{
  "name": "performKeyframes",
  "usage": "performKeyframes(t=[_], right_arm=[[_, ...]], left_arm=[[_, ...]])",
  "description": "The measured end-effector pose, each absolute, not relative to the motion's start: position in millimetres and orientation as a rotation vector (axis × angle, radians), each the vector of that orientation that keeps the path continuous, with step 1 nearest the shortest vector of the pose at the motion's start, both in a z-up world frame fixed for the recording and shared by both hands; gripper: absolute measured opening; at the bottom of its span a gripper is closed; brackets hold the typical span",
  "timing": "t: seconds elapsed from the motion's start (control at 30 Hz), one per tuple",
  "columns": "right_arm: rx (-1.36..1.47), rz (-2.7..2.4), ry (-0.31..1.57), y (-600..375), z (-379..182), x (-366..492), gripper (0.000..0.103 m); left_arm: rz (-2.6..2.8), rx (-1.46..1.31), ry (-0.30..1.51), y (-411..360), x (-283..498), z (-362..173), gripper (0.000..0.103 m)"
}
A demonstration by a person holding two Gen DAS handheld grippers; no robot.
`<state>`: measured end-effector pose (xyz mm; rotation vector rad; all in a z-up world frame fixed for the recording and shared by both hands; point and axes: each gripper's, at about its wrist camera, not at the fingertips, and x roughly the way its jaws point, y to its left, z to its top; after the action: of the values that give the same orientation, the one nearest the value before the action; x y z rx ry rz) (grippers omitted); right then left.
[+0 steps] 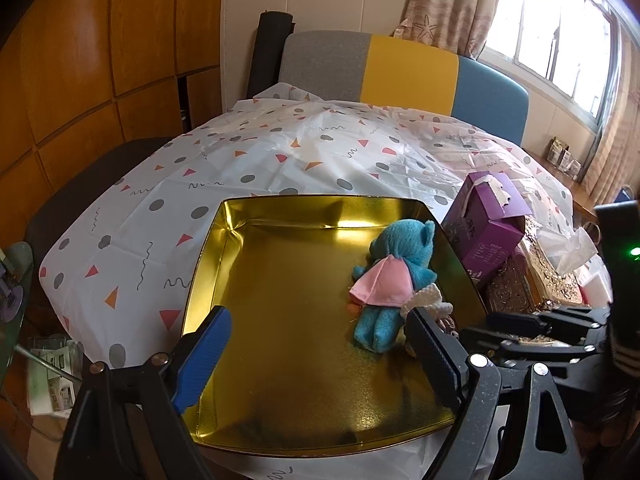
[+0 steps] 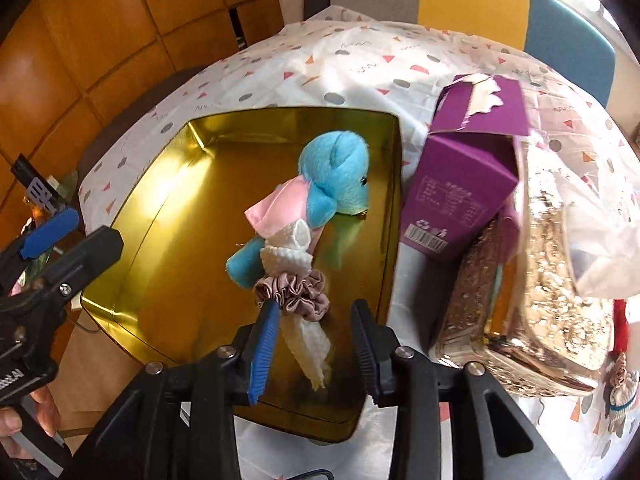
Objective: Organize soft objects
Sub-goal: 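Carry the white towel into the gold tray and open the right gripper, then move both tools back from the tray to the pile of soft items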
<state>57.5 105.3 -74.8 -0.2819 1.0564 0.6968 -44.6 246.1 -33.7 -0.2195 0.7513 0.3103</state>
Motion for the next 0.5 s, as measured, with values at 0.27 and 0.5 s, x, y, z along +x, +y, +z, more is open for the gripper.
performKeyframes(t=[0.27, 0.5], right_arm=[[-0.245, 0.641, 0.957, 80, -54, 54, 0.037], [-0.214, 0.566, 0.849, 49, -30, 52, 0.038]], left_arm=[[0.289, -0.186, 0.740, 233, -47, -30, 0.090], [0.257, -0.144, 0.728, 218, -47, -24, 0.090]])
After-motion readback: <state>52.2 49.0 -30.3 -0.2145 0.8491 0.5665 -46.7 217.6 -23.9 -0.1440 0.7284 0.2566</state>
